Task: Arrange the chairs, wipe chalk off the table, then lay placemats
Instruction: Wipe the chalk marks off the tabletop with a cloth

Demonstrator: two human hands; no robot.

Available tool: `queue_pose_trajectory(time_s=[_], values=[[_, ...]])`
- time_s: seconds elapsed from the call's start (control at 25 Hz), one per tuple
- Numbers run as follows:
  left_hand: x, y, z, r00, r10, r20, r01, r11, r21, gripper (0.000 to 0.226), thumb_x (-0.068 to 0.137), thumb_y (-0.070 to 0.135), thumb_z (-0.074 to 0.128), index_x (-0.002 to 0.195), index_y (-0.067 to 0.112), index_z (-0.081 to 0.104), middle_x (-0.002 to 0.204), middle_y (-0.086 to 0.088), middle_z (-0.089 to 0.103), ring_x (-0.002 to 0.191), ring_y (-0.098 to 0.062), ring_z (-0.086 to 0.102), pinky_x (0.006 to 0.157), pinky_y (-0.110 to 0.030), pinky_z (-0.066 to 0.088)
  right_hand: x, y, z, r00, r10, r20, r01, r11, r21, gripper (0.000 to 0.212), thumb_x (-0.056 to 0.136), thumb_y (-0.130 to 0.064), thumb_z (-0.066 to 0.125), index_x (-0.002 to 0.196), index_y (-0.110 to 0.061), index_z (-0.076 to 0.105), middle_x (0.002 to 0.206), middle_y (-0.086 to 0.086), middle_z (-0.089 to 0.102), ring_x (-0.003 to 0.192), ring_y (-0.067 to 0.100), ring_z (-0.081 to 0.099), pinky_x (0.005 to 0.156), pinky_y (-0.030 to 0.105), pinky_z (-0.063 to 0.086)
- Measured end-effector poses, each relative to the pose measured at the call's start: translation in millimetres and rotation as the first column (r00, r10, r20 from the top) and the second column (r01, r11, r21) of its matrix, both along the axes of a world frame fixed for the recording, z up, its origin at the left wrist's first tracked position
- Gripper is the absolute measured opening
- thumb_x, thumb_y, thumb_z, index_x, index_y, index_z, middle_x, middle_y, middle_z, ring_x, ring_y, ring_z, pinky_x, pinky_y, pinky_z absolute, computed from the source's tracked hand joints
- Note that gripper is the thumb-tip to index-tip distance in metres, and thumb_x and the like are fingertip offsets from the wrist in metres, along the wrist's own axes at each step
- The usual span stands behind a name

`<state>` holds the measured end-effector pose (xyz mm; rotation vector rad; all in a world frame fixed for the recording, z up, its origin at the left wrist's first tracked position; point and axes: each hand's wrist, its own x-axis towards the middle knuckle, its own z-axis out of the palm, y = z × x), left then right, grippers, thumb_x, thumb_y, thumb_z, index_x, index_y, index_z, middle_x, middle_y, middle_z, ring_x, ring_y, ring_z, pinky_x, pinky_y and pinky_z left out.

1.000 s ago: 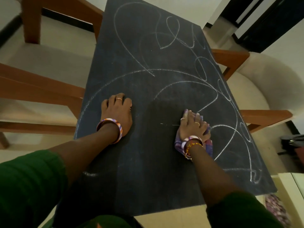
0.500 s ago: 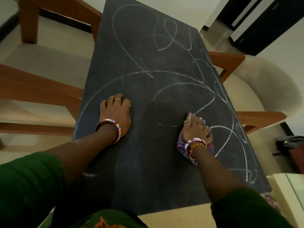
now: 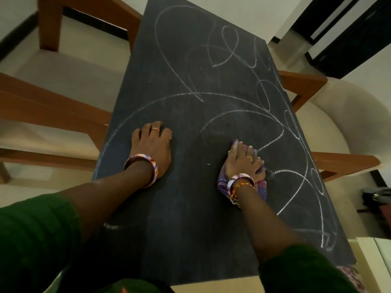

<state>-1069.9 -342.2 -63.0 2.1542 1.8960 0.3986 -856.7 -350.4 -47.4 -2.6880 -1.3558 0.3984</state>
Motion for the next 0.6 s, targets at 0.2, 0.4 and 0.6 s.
queue_pose_trajectory(time_s=[0.2,0.4,0.6], values=[[3.1,-0.1,0.8,0.999,0.015,-0.034,-0.015,1.0,0.001,0.038,0.094,0.024,0.034,0.132,0.019,0.038,0.149,-0.011,0.022,0.137,-0.029,0.018,0.11,-0.044,0.014,-66.9,-47.9,-3.3,0.851,0.512,0.112,-0.513,0.858,-0.029,0.052,0.098,-0.043,0.026,0.147,-0.043,0.008,0.158,-0.012,-0.002,0.145,0.024,-0.006,0.113,0.053,-0.001],[2.9,0.7,0.8,0.999,0.02,-0.025,-0.02,1.0,-0.003,0.036,0.094,0.023,0.035,0.13,0.019,0.039,0.149,-0.011,0.022,0.137,-0.029,0.018,0.11,-0.044,0.014,-52.2,15.3,-6.8,0.865,0.494,0.088,-0.495,0.869,-0.007,0.048,0.098,-0.041,0.027,0.145,-0.047,0.016,0.158,-0.014,0.004,0.144,0.025,-0.002,0.112,0.056,0.001],[3.5,0.1,0.2,1.0,0.016,-0.027,-0.016,1.0,0.002,0.037,0.095,0.023,0.033,0.131,0.019,0.038,0.15,-0.011,0.021,0.137,-0.03,0.016,0.111,-0.044,0.013,-53.2,55.3,-2.5,0.901,0.433,0.026,-0.434,0.9,0.039,0.046,0.099,-0.044,0.022,0.145,-0.045,0.019,0.158,-0.011,0.008,0.145,0.026,-0.001,0.113,0.056,0.0]])
